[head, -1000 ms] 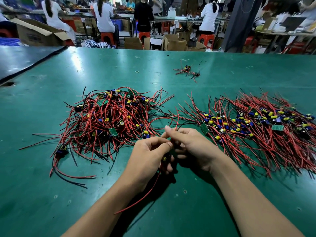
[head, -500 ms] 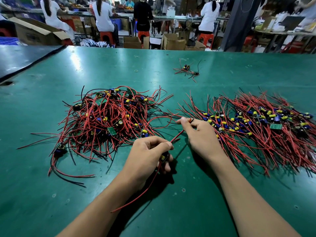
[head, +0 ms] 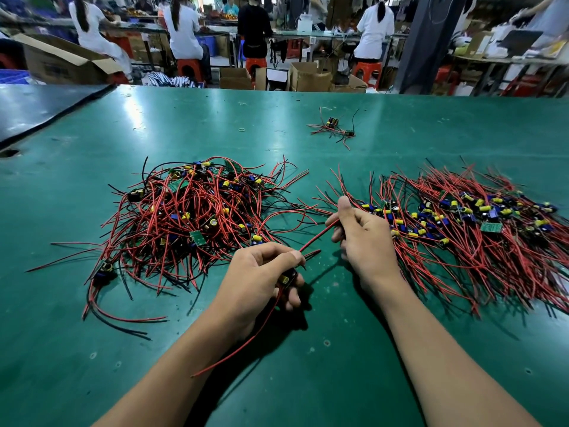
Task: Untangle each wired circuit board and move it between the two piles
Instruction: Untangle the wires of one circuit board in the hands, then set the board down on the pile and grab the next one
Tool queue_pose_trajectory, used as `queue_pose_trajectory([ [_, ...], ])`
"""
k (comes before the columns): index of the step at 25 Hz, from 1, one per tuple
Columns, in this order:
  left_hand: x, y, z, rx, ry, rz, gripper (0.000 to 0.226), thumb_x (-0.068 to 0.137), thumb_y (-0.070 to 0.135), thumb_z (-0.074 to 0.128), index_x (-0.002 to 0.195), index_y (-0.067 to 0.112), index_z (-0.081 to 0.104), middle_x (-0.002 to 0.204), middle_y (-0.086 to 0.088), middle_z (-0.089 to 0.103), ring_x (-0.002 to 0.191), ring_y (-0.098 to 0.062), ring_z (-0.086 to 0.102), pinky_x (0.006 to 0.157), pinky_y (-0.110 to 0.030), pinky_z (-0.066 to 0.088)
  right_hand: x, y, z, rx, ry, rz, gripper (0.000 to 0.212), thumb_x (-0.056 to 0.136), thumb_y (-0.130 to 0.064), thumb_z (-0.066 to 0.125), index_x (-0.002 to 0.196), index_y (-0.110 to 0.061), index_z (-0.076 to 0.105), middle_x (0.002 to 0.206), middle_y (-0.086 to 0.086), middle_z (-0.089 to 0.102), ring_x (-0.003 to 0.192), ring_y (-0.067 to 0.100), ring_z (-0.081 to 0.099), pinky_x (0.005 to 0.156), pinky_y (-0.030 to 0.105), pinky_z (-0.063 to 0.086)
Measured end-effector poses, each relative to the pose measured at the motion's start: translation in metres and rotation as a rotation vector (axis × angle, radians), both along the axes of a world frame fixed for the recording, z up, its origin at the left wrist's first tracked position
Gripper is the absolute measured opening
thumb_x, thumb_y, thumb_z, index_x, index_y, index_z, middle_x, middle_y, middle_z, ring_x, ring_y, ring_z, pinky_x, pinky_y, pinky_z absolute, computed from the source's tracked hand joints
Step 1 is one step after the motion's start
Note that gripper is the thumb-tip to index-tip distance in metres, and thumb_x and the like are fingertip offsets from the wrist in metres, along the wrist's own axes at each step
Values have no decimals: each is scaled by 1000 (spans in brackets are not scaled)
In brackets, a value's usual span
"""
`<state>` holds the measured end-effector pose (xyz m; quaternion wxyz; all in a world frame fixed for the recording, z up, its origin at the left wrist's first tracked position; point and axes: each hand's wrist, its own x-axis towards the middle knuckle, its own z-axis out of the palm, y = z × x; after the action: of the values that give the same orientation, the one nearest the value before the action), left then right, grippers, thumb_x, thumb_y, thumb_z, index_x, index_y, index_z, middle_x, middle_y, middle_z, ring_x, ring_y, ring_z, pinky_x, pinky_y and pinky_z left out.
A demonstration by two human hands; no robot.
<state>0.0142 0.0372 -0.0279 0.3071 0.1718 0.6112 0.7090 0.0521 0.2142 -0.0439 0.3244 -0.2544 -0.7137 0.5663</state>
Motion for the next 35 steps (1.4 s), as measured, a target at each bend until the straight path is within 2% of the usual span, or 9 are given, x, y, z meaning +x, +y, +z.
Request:
queue_pose_trajectory([
  [3,-1,-4,1,6,-6,-63,14,89,11,66,84,-1,68,62,-17,61,41,-23,53,40,-25,44,0,-1,13,-668,109,204,46,104,-43,49,70,-12,56,45,-4,38,31,5,23,31,16,18],
  [7,-1,-6,0,1,26,-98,13,88,12,67,80,3,71,61,-17,61,41,-23,53,41,-24,45,4,6,19,-917,60,361,49,102,-39,53,58,-15,53,41,-6,30,27,3,19,26,16,16],
  [9,-1,-7,-1,-4,21,-88,14,88,11,67,77,5,72,61,-18,61,41,-23,53,41,-24,45,6,9,16,-786,3,322,52,100,-41,56,55,-15,59,43,-5,34,28,4,21,28,15,17],
  [13,-3,-4,-3,-8,-6,-50,17,91,13,63,83,0,70,63,-17,61,43,-24,54,41,-24,45,6,11,2,-74,-135,69,48,95,-51,62,67,-13,72,48,-2,49,36,9,34,40,22,27],
  [18,-4,-9,4,101,-60,-78,25,80,24,69,95,5,74,79,-19,69,57,-29,65,51,-28,54,5,5,8,-399,-5,76,64,68,-74,70,78,-11,60,52,-7,41,37,7,30,36,17,24],
  [23,-5,-4,10,226,-18,112,31,79,20,67,105,3,68,95,-19,74,91,-31,73,76,-34,61,7,-12,20,-352,-86,355,68,62,-81,72,76,-16,60,56,-5,46,41,9,37,40,18,31],
  [29,-9,-4,15,261,-112,65,53,87,51,44,124,16,61,115,0,72,109,-16,67,90,-30,56,2,-54,11,-160,32,495,34,79,-14,85,88,-20,53,77,-12,69,65,5,64,61,19,51],
  [32,-12,-3,15,260,-124,-8,65,86,59,32,129,18,59,126,4,67,118,-7,61,101,-26,45,1,-48,16,-47,35,355,30,79,-6,83,92,-20,59,75,-12,69,71,1,64,71,18,51],
  [35,-14,-3,12,64,79,134,34,100,38,42,110,20,68,114,0,72,101,-10,68,91,-29,52,4,-35,21,-90,81,271,23,84,-5,79,95,-18,64,74,-7,69,63,5,63,63,19,51],
])
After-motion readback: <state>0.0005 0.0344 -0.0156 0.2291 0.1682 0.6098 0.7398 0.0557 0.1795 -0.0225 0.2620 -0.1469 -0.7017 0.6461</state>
